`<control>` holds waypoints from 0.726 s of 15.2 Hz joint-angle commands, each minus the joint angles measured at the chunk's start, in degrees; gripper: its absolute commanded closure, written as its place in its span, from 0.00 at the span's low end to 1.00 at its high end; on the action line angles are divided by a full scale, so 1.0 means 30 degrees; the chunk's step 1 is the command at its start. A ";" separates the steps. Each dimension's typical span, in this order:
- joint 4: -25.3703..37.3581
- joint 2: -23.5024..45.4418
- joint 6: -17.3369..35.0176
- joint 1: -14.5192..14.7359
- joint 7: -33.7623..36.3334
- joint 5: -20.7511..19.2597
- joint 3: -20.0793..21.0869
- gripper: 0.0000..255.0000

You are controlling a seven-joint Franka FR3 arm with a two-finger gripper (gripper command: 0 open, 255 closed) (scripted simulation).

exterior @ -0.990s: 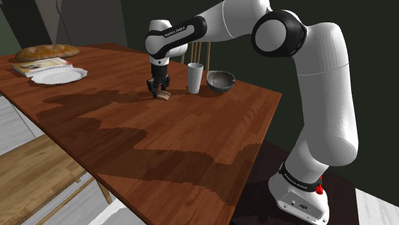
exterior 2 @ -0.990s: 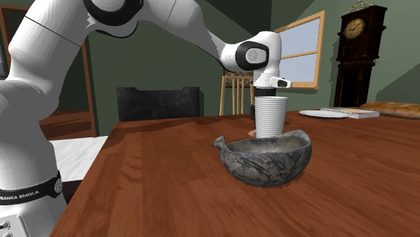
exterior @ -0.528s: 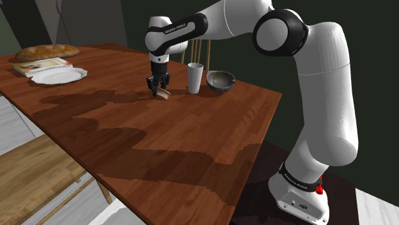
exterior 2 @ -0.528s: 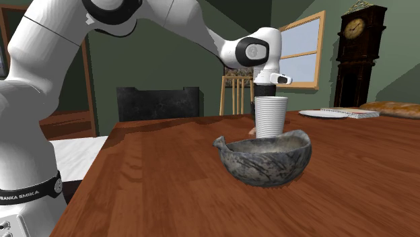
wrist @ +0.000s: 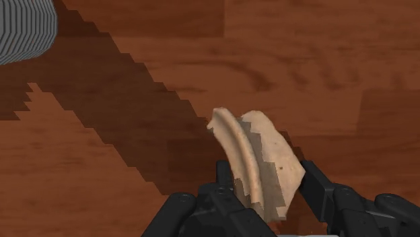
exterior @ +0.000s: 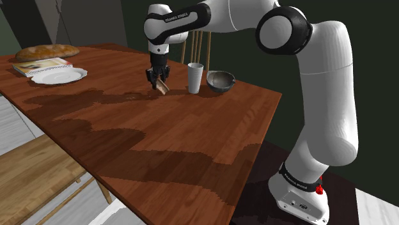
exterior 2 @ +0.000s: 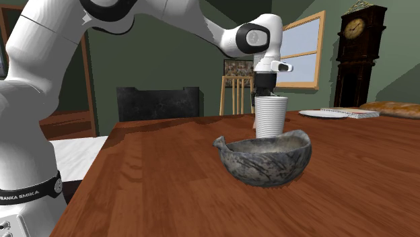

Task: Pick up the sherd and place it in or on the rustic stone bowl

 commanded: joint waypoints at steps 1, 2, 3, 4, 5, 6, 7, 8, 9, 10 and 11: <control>0.0441 -0.0082 -0.0528 -0.0015 0.0019 -0.0010 -0.0007 1.00; 0.0637 -0.0121 -0.0763 -0.0017 0.0034 -0.0015 -0.0008 1.00; 0.0841 -0.0156 -0.1001 -0.0018 0.0049 -0.0020 -0.0009 1.00; 0.1051 -0.0186 -0.1241 -0.0020 0.0064 -0.0025 -0.0010 1.00; 0.1269 -0.0211 -0.1483 -0.0022 0.0079 -0.0030 -0.0011 1.00; 0.1494 -0.0231 -0.1728 -0.0023 0.0094 -0.0034 -0.0012 1.00; 0.1727 -0.0246 -0.1976 -0.0025 0.0110 -0.0039 -0.0012 1.00; 0.1968 -0.0256 -0.2227 -0.0027 0.0125 -0.0043 -0.0013 1.00; 0.2217 -0.0261 -0.2480 -0.0030 0.0140 -0.0047 -0.0014 1.00; 0.2474 -0.0260 -0.2736 -0.0032 0.0156 -0.0051 -0.0014 1.00; 0.2741 -0.0254 -0.2996 -0.0034 0.0172 -0.0054 -0.0014 1.00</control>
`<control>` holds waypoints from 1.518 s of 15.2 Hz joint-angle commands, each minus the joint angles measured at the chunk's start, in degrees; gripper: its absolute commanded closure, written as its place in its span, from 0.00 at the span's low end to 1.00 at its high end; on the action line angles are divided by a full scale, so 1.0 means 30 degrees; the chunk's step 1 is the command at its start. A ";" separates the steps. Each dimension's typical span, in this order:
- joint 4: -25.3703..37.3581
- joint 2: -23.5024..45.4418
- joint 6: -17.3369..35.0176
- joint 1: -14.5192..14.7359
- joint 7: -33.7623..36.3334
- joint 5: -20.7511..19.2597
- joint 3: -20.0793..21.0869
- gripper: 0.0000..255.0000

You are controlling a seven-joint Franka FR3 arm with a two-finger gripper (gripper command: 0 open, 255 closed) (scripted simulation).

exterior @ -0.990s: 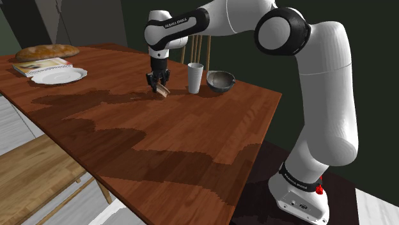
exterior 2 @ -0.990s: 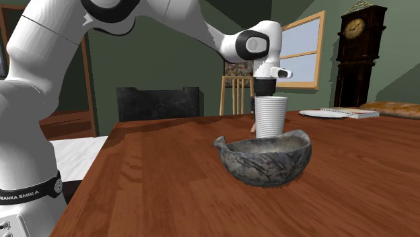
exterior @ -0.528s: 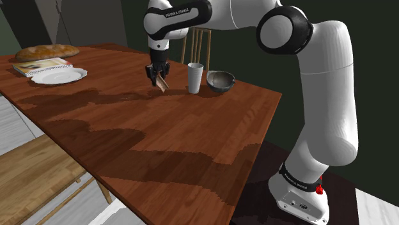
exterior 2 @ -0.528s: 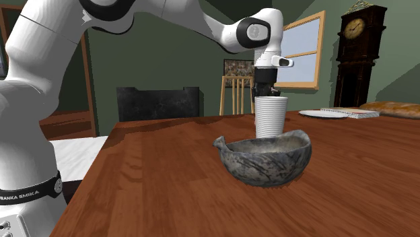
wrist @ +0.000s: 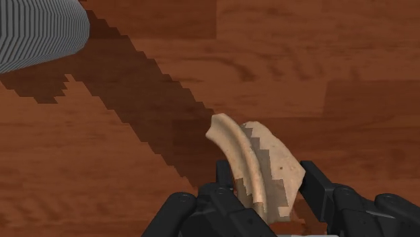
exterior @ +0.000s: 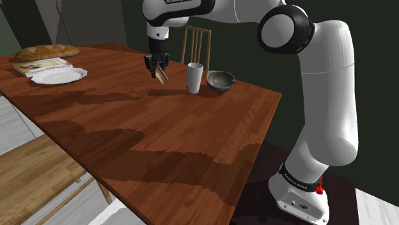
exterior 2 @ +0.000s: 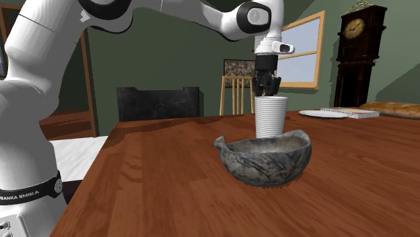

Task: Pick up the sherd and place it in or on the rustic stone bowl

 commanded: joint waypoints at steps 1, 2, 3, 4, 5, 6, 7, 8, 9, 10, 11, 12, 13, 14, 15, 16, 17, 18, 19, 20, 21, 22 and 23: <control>0.0546 0.0031 -0.0525 -0.0013 0.0017 -0.0007 -0.0003 1.00; 0.0832 0.0050 -0.0792 -0.0016 0.0033 -0.0010 -0.0003 1.00; 0.1128 0.0075 -0.1062 -0.0019 0.0049 -0.0014 -0.0003 1.00; 0.1435 0.0108 -0.1337 -0.0022 0.0065 -0.0016 -0.0003 1.00; 0.1754 0.0147 -0.1616 -0.0025 0.0082 -0.0019 -0.0003 1.00; 0.2085 0.0194 -0.1900 -0.0028 0.0099 -0.0022 -0.0002 1.00; 0.2430 0.0249 -0.2189 -0.0032 0.0116 -0.0024 -0.0002 1.00; 0.2789 0.0312 -0.2484 -0.0035 0.0133 -0.0026 -0.0001 1.00; 0.3163 0.0385 -0.2785 -0.0039 0.0151 -0.0028 0.0000 1.00; 0.3553 0.0468 -0.3092 -0.0043 0.0169 -0.0029 0.0001 1.00; 0.3600 0.0472 -0.3134 -0.0043 0.0171 -0.0029 0.0001 1.00; 0.2536 -0.0197 -0.2761 -0.0285 -0.0171 0.0012 -0.0079 1.00; 0.1561 -0.0819 -0.2430 -0.0526 -0.0518 0.0050 -0.0163 1.00; 0.0670 -0.1394 -0.2138 -0.0766 -0.0869 0.0086 -0.0254 1.00; -0.0149 -0.1928 -0.1877 -0.1001 -0.1225 0.0121 -0.0354 1.00; -0.0906 -0.2429 -0.1645 -0.1235 -0.1586 0.0154 -0.0461 1.00; -0.1609 -0.2898 -0.1436 -0.1469 -0.1950 0.0183 -0.0571 1.00; -0.2264 -0.3339 -0.1248 -0.1700 -0.2318 0.0210 -0.0690 1.00; -0.2874 -0.3755 -0.1079 -0.1930 -0.2691 0.0235 -0.0815 1.00; -0.3444 -0.4147 -0.0927 -0.2160 -0.3067 0.0256 -0.0943 1.00; -0.3977 -0.4516 -0.0790 -0.2387 -0.3447 0.0274 -0.1080 1.00; -0.4475 -0.4864 -0.0667 -0.2612 -0.3831 0.0289 -0.1223 1.00; -0.4939 -0.5191 -0.0557 -0.2836 -0.4219 0.0302 -0.1372 1.00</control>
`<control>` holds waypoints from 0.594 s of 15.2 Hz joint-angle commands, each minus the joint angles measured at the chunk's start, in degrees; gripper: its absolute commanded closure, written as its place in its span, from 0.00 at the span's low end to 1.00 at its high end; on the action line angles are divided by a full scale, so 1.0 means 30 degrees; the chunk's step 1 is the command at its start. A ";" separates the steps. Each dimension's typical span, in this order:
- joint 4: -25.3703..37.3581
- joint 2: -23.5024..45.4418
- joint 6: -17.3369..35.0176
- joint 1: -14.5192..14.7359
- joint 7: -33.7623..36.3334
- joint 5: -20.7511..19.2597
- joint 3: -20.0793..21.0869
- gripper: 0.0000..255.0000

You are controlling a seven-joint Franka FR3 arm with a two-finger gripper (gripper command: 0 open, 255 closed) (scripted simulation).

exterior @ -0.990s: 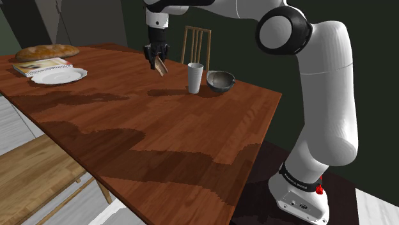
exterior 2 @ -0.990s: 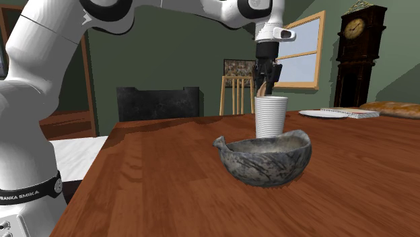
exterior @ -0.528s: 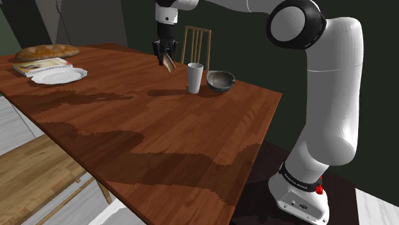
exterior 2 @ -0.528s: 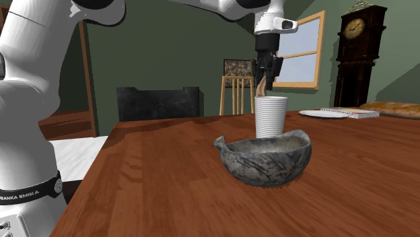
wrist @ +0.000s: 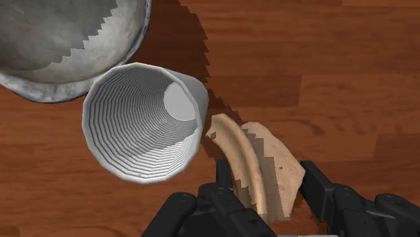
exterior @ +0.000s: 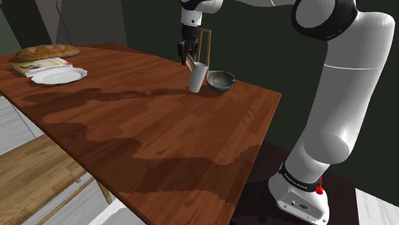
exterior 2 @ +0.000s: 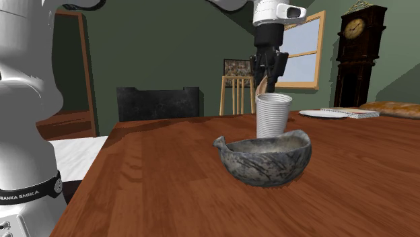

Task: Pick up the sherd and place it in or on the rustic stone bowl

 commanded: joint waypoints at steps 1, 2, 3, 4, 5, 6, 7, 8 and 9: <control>-0.0682 -0.0456 0.0173 -0.0437 -0.0764 0.0030 -0.0283 1.00; -0.1085 -0.0744 0.0260 -0.0659 -0.1158 0.0036 -0.0443 1.00; -0.1459 -0.1012 0.0338 -0.0884 -0.1555 0.0039 -0.0605 1.00; -0.1805 -0.1262 0.0406 -0.1112 -0.1955 0.0039 -0.0767 1.00; -0.2124 -0.1493 0.0466 -0.1337 -0.2358 0.0037 -0.0937 1.00; -0.2417 -0.1706 0.0517 -0.1560 -0.2764 0.0034 -0.1114 1.00; -0.2684 -0.1900 0.0561 -0.1785 -0.3173 0.0028 -0.1292 1.00; -0.2926 -0.2077 0.0598 -0.2005 -0.3586 0.0022 -0.1480 1.00; -0.3144 -0.2235 0.0628 -0.2232 -0.4001 0.0013 -0.1664 1.00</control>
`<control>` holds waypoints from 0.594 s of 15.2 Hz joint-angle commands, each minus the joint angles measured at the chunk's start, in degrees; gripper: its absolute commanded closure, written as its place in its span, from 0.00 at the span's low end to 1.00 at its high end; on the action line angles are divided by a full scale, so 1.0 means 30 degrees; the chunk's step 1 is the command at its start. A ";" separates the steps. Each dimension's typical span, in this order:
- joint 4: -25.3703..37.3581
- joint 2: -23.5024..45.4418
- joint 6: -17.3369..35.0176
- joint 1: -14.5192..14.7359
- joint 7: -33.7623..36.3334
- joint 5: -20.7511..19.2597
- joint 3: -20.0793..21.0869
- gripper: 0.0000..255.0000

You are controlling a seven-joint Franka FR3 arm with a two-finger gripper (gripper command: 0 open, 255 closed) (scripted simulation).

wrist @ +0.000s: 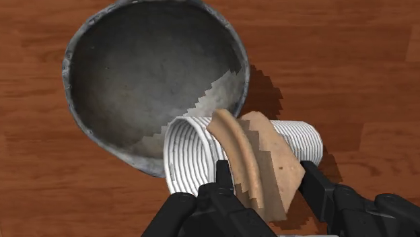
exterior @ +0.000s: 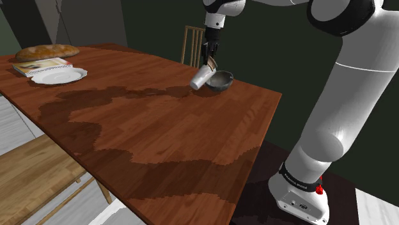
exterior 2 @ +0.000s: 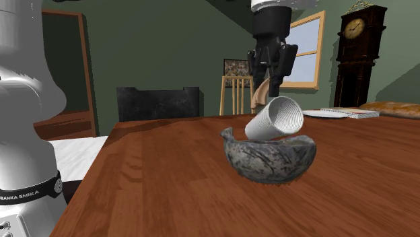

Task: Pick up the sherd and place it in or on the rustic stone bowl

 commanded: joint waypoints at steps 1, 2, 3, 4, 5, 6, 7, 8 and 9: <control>-0.0267 -0.0182 0.0022 -0.0451 -0.0853 0.0002 -0.0368 1.00; -0.0435 -0.0304 0.0040 -0.0680 -0.1274 -0.0007 -0.0558 1.00; -0.0581 -0.0408 0.0053 -0.0911 -0.1697 -0.0016 -0.0749 1.00; -0.0702 -0.0493 0.0059 -0.1136 -0.2123 -0.0023 -0.0950 1.00; -0.0823 -0.0575 0.0060 -0.1428 -0.2672 -0.0030 -0.1205 1.00; -0.1065 -0.0563 0.0313 -0.1425 -0.2689 -0.0023 -0.1203 1.00; -0.1301 -0.0547 0.0565 -0.1422 -0.2707 -0.0014 -0.1202 1.00; -0.1533 -0.0526 0.0816 -0.1420 -0.2726 -0.0004 -0.1201 1.00; -0.1759 -0.0501 0.1065 -0.1418 -0.2746 0.0007 -0.1199 1.00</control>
